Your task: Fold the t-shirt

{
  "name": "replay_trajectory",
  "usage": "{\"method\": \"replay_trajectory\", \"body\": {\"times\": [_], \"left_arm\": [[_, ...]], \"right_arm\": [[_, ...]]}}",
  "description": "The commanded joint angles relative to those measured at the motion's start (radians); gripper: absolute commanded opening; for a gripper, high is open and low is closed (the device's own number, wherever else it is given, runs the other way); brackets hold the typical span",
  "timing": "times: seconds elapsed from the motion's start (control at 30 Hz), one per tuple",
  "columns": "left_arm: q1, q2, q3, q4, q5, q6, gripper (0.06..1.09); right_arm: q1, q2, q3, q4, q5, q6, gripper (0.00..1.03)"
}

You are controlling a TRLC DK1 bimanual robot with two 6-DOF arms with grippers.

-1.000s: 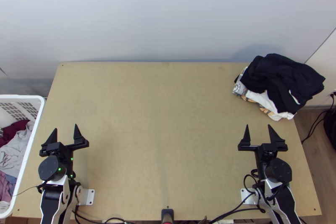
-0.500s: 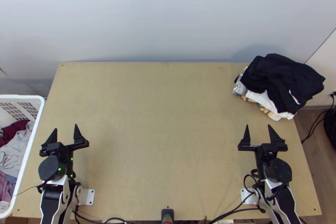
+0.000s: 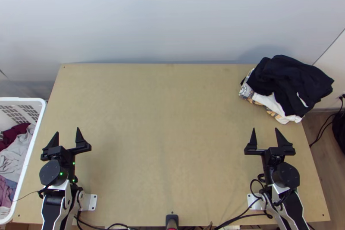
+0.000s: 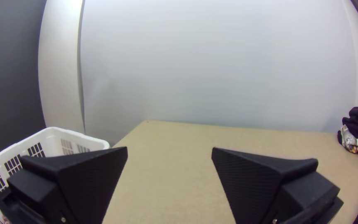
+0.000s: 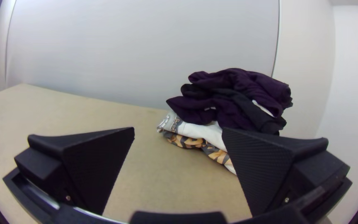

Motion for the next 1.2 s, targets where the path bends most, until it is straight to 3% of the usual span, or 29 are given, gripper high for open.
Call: {"method": "replay_trajectory", "body": {"times": [0.0,0.1,0.27,0.37,0.57,0.7,0.8,0.9,1.0,1.03,1.1,1.17], "left_arm": [[0.0,0.0,0.0,-0.001,0.0,0.001,1.05],[0.0,0.0,0.0,-0.001,0.0,0.001,1.05],[0.0,0.0,0.0,-0.001,0.0,0.001,1.05],[-0.015,0.0,0.002,-0.017,0.015,-0.079,1.05],[-0.015,0.0,0.003,-0.017,0.015,-0.079,1.05],[-0.015,0.0,0.003,-0.017,0.015,-0.079,1.05],[-0.015,0.0,0.003,-0.017,0.015,-0.079,1.05],[0.005,0.0,0.003,-0.017,0.006,-0.085,1.05],[-0.001,-0.003,0.006,-0.026,-0.058,-0.142,1.05],[-0.003,-0.001,0.015,-0.021,-0.06,-0.112,1.05],[-0.031,-0.001,0.018,0.049,-0.021,0.085,1.05],[-0.054,0.0,0.04,0.051,-0.026,0.115,1.05]], "right_arm": [[0.001,0.0,0.0,0.0,0.0,0.0,0.99],[0.004,0.0,0.0,0.0,0.0,0.01,0.99],[0.046,0.0,0.0,-0.005,0.0,0.191,0.99],[0.058,0.0,0.0,-0.005,0.0,0.195,0.99],[0.055,0.002,0.0,-0.005,0.0,0.198,0.99],[0.058,0.0,0.002,-0.003,0.0,0.261,0.99],[0.043,-0.003,-0.005,0.063,0.051,0.183,0.99],[0.038,-0.004,0.002,0.124,0.082,0.045,0.99],[0.053,-0.004,0.018,0.205,0.082,-0.102,0.99],[0.058,-0.004,0.032,0.218,0.086,-0.116,0.99],[0.061,0.002,0.081,0.176,0.097,-0.113,0.99],[0.061,0.025,0.137,0.106,0.108,-0.087,0.99]]}}
